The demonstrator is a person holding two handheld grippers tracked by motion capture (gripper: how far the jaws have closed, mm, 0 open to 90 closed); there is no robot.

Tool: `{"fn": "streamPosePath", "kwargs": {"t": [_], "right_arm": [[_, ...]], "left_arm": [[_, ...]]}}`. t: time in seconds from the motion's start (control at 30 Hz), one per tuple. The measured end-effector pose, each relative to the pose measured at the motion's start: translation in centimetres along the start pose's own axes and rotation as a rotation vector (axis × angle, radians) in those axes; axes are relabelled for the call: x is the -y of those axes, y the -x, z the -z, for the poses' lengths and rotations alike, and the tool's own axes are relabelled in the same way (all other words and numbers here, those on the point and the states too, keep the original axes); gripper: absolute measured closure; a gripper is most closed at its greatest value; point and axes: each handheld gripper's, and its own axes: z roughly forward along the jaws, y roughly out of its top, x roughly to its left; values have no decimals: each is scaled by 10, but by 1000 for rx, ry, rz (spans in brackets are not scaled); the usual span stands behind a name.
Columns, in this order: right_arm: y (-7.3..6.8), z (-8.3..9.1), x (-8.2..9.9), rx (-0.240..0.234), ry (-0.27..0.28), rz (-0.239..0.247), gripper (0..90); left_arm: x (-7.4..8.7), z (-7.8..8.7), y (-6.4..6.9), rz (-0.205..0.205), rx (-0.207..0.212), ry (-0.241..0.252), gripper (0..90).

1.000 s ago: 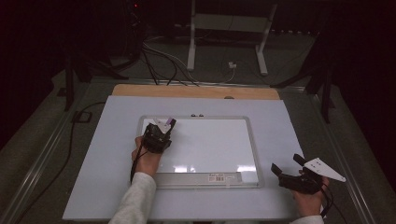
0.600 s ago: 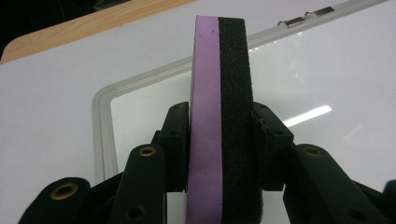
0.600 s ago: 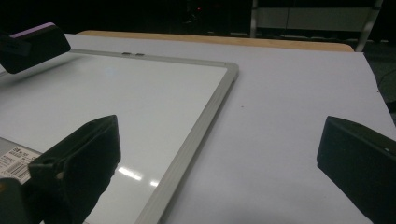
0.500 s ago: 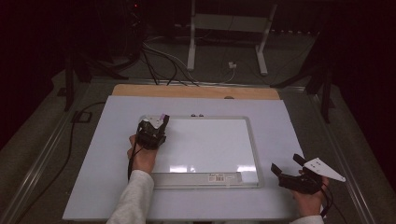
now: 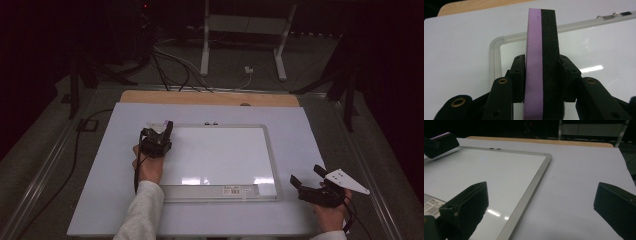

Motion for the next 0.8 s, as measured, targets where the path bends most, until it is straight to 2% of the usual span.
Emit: {"fn": "streamPosePath", "kwargs": {"t": [0.2,0.37,0.43,0.57,0.67,0.73,0.8], "right_arm": [[2,1,0,2,2,-4,0],[1,2,0,1,5,-2,0],[1,1,0,1,4,-3,0],[1,1,0,0,3,-3,0],[1,1,0,0,4,-3,0],[0,1,0,0,5,-3,0],[1,1,0,0,4,-3,0]], "left_arm": [[0,-4,-4,52,-22,-12,635],[2,-8,-6,82,-31,-21,636],[4,-9,-7,87,-50,-33,635],[5,-11,-9,120,-49,-32,636],[5,-11,-8,121,-47,-30,630],[6,-13,-8,133,-15,-49,601],[9,-16,-9,145,-3,-54,560]]}}
